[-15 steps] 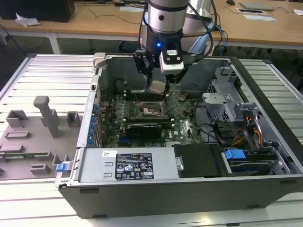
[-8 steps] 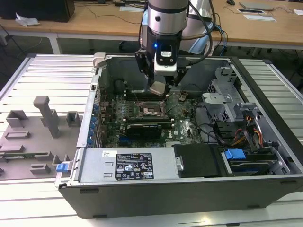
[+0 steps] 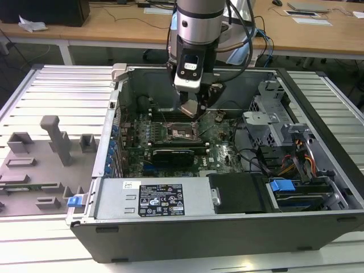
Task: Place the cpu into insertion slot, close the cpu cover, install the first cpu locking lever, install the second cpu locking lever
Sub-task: 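Place the cpu into insertion slot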
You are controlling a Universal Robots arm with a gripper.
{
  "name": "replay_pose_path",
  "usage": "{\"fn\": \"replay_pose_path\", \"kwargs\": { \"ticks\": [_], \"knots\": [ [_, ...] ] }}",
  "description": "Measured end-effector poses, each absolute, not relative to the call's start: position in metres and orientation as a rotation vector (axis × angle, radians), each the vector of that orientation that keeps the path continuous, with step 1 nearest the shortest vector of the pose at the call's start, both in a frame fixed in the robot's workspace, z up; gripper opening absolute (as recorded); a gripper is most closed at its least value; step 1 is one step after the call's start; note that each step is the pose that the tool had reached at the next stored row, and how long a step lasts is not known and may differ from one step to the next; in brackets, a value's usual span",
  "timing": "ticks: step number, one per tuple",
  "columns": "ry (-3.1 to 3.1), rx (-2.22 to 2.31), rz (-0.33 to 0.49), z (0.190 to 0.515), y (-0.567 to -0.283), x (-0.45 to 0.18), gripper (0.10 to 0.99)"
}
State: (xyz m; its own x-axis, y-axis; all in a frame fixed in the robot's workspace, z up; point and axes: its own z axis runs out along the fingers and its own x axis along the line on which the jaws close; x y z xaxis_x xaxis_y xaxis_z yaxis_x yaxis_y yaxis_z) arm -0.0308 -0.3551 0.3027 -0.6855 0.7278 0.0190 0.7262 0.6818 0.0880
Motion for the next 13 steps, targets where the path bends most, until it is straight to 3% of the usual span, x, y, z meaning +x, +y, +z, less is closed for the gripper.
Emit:
{"fn": "replay_pose_path", "kwargs": {
  "ticks": [13],
  "knots": [
    [2.538,1.786,0.129,0.290,-0.355,-0.031,0.541]
  ]
}}
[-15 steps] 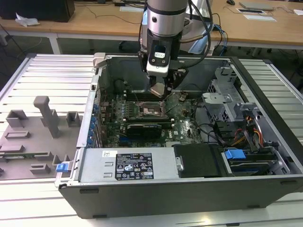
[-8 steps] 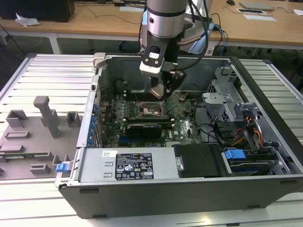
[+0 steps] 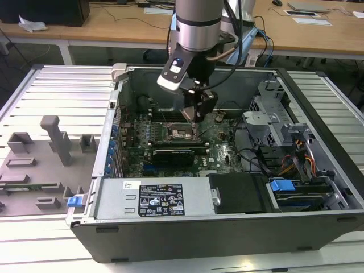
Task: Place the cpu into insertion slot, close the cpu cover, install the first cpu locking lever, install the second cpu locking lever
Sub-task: 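Place the cpu into insertion slot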
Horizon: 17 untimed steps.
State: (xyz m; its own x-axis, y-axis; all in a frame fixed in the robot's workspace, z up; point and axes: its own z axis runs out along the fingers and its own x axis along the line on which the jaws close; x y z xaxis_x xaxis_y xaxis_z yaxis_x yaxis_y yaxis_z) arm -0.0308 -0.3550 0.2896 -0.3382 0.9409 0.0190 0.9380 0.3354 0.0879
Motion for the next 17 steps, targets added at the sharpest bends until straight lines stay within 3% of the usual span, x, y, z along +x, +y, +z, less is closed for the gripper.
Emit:
{"fn": "replay_pose_path", "kwargs": {
  "ticks": [8,17],
  "knots": [
    [2.212,2.160,0.118,0.284,-0.355,-0.031,0.541],
    [2.201,2.170,0.118,0.266,-0.351,-0.034,0.541]
  ]
}}
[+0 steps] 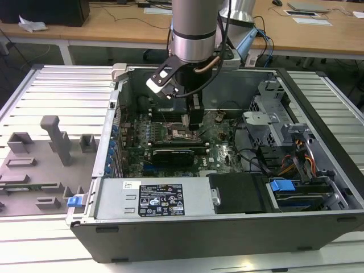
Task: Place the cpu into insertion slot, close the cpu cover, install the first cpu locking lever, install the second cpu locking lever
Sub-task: 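Place the cpu into insertion slot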
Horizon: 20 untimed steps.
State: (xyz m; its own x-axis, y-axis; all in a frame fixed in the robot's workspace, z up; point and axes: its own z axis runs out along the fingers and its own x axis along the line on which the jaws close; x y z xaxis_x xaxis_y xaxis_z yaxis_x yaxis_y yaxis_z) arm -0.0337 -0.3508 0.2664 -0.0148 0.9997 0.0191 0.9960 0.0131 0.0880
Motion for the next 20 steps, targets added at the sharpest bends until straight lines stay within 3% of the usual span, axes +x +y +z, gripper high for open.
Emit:
{"fn": "replay_pose_path", "kwargs": {
  "ticks": [20],
  "knots": [
    [2.201,2.170,0.118,0.234,-0.333,-0.043,0.541]
  ]
}}
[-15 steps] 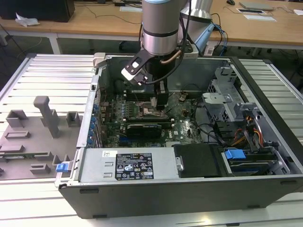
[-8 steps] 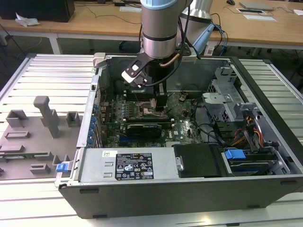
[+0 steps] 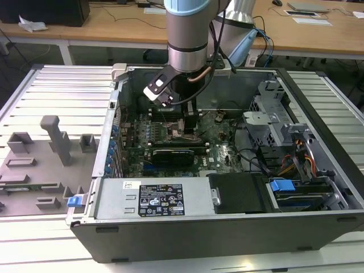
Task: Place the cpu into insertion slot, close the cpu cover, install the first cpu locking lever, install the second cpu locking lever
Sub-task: 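Place the cpu into insertion slot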
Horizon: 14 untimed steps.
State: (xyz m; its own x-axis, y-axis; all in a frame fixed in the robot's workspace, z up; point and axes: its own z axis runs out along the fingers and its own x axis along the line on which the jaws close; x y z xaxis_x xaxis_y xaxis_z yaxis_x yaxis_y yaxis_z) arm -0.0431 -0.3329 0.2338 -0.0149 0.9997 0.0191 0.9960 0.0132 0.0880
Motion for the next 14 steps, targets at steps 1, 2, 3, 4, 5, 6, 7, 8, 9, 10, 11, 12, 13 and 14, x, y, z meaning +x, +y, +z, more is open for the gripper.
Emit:
{"fn": "replay_pose_path", "kwargs": {
  "ticks": [1,2,3,4,5,6,7,8,9,10,11,12,13,14],
  "knots": [
    [2.201,2.170,0.118,0.233,-0.332,-0.044,0.541],
    [2.201,2.170,0.118,0.231,-0.331,-0.046,0.541],
    [2.201,2.170,0.118,0.228,-0.330,-0.048,0.541],
    [2.201,2.170,0.118,0.226,-0.330,-0.048,0.541],
    [2.201,2.170,0.118,0.224,-0.329,-0.049,0.541],
    [2.201,2.170,0.118,0.221,-0.328,-0.050,0.541],
    [2.201,2.170,0.118,0.217,-0.326,-0.052,0.541],
    [2.201,2.171,0.117,0.212,-0.323,-0.052,0.541],
    [2.201,2.170,0.116,0.211,-0.322,-0.052,0.541],
    [2.200,2.171,0.115,0.208,-0.320,-0.052,0.541],
    [2.198,2.173,0.114,0.205,-0.319,-0.053,0.541],
    [2.196,2.175,0.113,0.203,-0.319,-0.054,0.541],
    [2.195,2.176,0.113,0.202,-0.318,-0.053,0.541],
    [2.195,2.176,0.113,0.202,-0.318,-0.054,0.541]
  ]
}}
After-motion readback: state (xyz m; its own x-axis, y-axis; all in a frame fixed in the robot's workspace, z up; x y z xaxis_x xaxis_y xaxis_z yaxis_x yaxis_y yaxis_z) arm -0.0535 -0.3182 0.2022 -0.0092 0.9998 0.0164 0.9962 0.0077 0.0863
